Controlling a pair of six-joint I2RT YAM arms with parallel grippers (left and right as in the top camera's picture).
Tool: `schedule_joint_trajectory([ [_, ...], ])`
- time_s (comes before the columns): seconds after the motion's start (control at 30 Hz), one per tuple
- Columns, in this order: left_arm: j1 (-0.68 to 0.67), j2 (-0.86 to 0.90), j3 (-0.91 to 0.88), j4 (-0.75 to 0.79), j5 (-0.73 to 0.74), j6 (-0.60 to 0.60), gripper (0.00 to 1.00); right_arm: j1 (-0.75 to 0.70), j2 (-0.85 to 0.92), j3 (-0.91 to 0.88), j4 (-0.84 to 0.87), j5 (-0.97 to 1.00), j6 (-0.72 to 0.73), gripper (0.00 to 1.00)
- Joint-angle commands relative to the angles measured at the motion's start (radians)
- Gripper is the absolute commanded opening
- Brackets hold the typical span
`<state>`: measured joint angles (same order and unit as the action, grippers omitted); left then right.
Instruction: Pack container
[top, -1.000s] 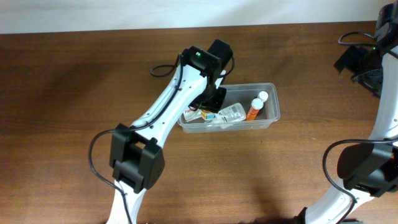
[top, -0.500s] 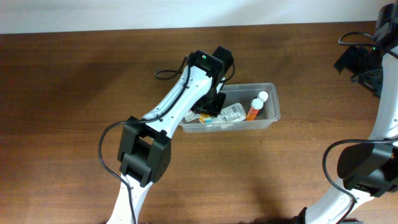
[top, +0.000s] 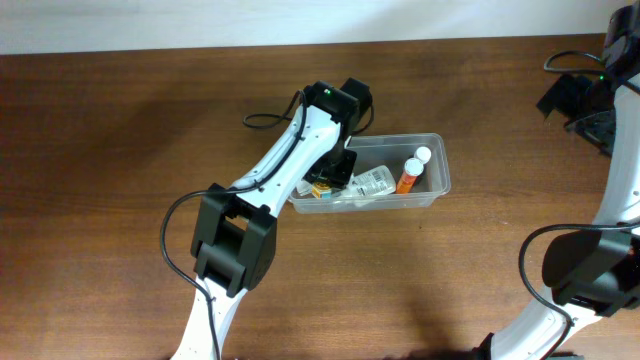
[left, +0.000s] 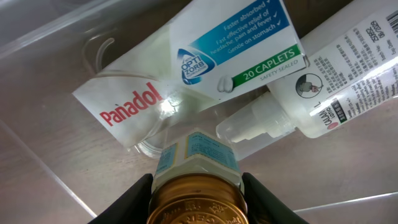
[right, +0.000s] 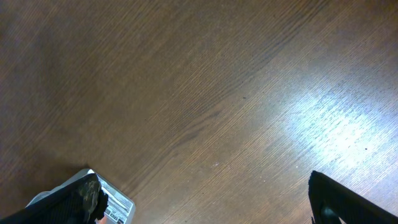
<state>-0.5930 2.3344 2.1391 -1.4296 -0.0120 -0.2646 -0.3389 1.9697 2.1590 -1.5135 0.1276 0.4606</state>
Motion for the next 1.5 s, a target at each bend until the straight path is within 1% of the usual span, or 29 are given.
schedule_joint_trajectory([
  [0.0, 0.019, 0.007, 0.003, -0.008, -0.014, -0.035, 0.44, -0.002, -0.016, 0.010, 0.002, 0.012, 0.005, 0.98],
  [0.2, 0.026, 0.007, 0.003, -0.023, -0.011, -0.035, 0.45, -0.002, -0.016, 0.010, 0.002, 0.012, 0.005, 0.98],
  [0.23, 0.026, 0.007, 0.003, -0.024, -0.010, -0.035, 0.50, -0.002, -0.016, 0.010, 0.002, 0.012, 0.005, 0.98],
  [0.3, 0.026, 0.007, 0.003, -0.023, -0.011, -0.035, 0.53, -0.002, -0.016, 0.010, 0.002, 0.012, 0.005, 0.98],
  [0.37, 0.027, 0.007, 0.003, -0.023, -0.011, -0.035, 0.52, -0.002, -0.016, 0.010, 0.002, 0.012, 0.005, 0.98],
  [0.87, 0.027, 0.006, 0.026, -0.026, -0.010, -0.034, 0.52, -0.002, -0.016, 0.010, 0.002, 0.012, 0.005, 0.98],
  [1.0, 0.026, 0.006, 0.104, -0.054, -0.010, -0.034, 0.52, -0.002, -0.016, 0.010, 0.002, 0.012, 0.005, 0.98],
  [1.13, 0.026, 0.006, 0.225, -0.109, -0.010, -0.034, 0.53, -0.002, -0.017, 0.010, 0.002, 0.012, 0.005, 0.98],
  [1.23, 0.026, 0.006, 0.327, -0.166, -0.010, -0.034, 0.60, -0.002, -0.017, 0.010, 0.002, 0.012, 0.005, 0.99],
  [1.37, 0.026, 0.006, 0.437, -0.249, -0.010, -0.034, 0.62, -0.002, -0.016, 0.010, 0.002, 0.012, 0.005, 0.98],
  [1.4, 0.026, 0.006, 0.452, -0.259, -0.010, -0.033, 0.63, -0.002, -0.016, 0.010, 0.002, 0.012, 0.005, 0.98],
  [1.47, 0.026, -0.005, 0.455, -0.258, 0.013, -0.026, 0.67, -0.002, -0.016, 0.010, 0.002, 0.012, 0.005, 0.98],
])
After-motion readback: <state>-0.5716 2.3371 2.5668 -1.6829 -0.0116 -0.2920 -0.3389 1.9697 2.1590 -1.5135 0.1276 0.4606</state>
